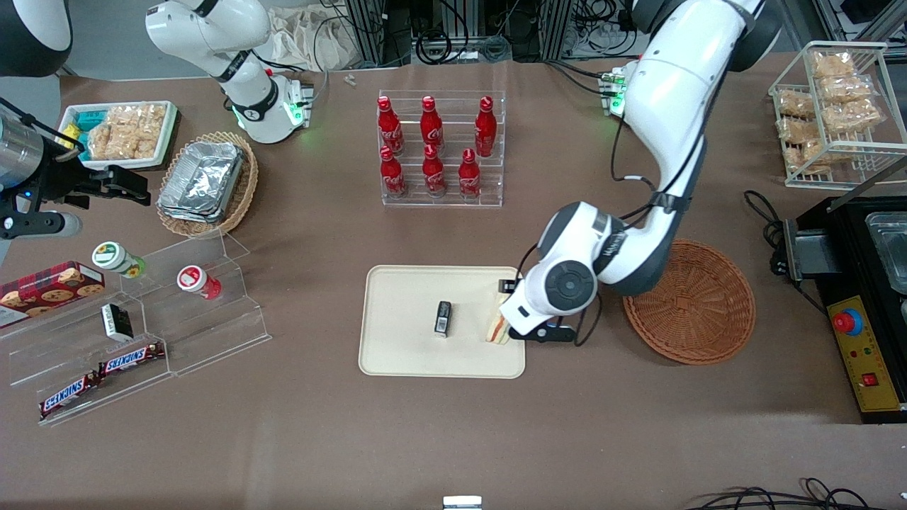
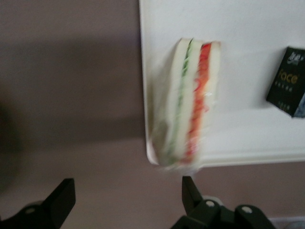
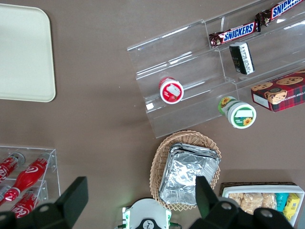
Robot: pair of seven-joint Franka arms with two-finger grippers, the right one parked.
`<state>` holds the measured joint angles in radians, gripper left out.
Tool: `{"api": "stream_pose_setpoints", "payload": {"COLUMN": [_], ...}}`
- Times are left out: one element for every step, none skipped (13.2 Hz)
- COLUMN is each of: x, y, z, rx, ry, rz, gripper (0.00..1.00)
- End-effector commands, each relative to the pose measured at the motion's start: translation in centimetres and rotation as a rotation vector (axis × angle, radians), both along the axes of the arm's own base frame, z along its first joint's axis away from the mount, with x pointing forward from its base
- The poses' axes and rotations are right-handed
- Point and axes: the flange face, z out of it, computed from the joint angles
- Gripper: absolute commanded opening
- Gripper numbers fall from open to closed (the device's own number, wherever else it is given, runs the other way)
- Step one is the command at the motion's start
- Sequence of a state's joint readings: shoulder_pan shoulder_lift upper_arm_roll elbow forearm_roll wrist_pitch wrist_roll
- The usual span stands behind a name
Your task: Place sandwich from basket to tray
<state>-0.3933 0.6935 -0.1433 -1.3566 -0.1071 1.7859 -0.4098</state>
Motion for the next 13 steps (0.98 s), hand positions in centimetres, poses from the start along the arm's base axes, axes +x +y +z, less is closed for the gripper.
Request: {"api": "stream_pose_setpoints", "payload": {"x": [-0.3, -0.8, -0.6, -0.6, -0.7, -0.7, -0.5, -0.3, -0.1, -0.1, 0.0, 0.3, 0.6], "y": [2.0, 2.6, 4.2, 5.8, 7.2, 9.2, 11.4, 13.9, 16.8, 19.2, 21.1, 23.0, 24.8], "z": [4.8, 6.4, 8.1, 9.8, 11.5, 13.3, 15.2, 17.0, 18.5, 20.0, 21.0, 21.6, 21.9], "rx": [-0.048, -0.043, -0.046, -0.051, -0.056, -0.061, -0.068, -0.078, -0.07, -0.043, -0.002, 0.063, 0.117], "ry": [0.043, 0.061, 0.065, 0.069, 0.076, 0.072, 0.061, 0.05, 0.034, 0.015, -0.007, -0.026, -0.039], "rz": [-0.025, -0.054, -0.064, -0.078, -0.106, -0.124, -0.13, -0.135, -0.141, -0.156, -0.151, -0.143, -0.132], "gripper": [0.99, 0.99, 0.99, 1.0, 0.99, 0.99, 1.0, 0.99, 1.0, 0.99, 1.0, 1.0, 0.99]}}
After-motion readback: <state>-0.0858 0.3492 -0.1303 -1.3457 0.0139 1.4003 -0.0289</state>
